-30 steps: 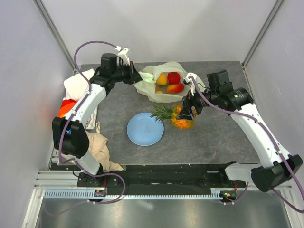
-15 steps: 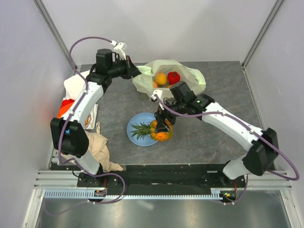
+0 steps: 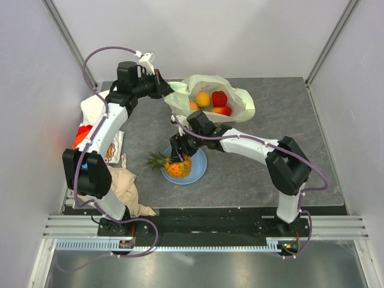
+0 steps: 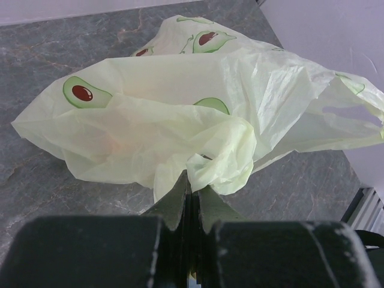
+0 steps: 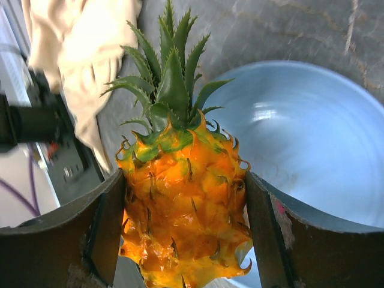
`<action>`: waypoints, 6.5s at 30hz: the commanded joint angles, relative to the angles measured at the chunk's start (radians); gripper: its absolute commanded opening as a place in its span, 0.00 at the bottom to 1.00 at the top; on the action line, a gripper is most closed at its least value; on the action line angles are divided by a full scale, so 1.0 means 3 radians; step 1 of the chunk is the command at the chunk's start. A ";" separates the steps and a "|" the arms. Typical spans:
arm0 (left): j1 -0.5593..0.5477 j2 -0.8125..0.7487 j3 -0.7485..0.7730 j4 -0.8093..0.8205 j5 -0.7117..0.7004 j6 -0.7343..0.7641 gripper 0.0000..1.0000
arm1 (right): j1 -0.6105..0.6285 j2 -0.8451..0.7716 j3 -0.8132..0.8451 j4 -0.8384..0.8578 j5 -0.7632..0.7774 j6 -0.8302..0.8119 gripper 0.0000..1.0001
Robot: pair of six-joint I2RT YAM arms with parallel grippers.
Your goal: Take the fake fruits out of the plastic bag
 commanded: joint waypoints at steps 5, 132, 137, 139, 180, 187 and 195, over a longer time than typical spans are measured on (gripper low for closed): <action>0.0041 -0.0026 -0.0064 0.0126 0.0056 -0.0114 0.02 | 0.0025 0.0234 0.0248 0.0467 0.0212 0.0831 0.46; 0.0076 0.0444 -0.0100 -0.0657 0.0537 0.0735 0.02 | -0.1631 0.0556 0.1307 0.0528 0.0029 -0.1102 0.44; 0.0076 0.0444 -0.0029 -0.0605 0.0558 0.0612 0.02 | -0.1652 0.0403 0.1194 0.0482 -0.0345 -0.0789 0.40; 0.0076 0.0444 -0.0008 -0.0595 0.0563 0.0612 0.02 | -0.1652 0.0372 0.1133 0.0416 -0.0422 -0.0865 0.41; -0.0051 0.0644 -0.0264 -0.0350 0.0445 0.0330 0.02 | -0.1729 0.0449 0.1132 0.0150 0.0172 -0.1332 0.46; -0.0184 0.0705 -0.0182 -0.0345 0.0425 0.0315 0.02 | -0.1729 0.0204 0.1148 0.0201 -0.0207 -0.0769 0.36; -0.0195 0.0777 0.0017 -0.0411 0.0328 0.0299 0.02 | -0.1826 0.0122 0.1209 0.0324 -0.0693 -0.0273 0.34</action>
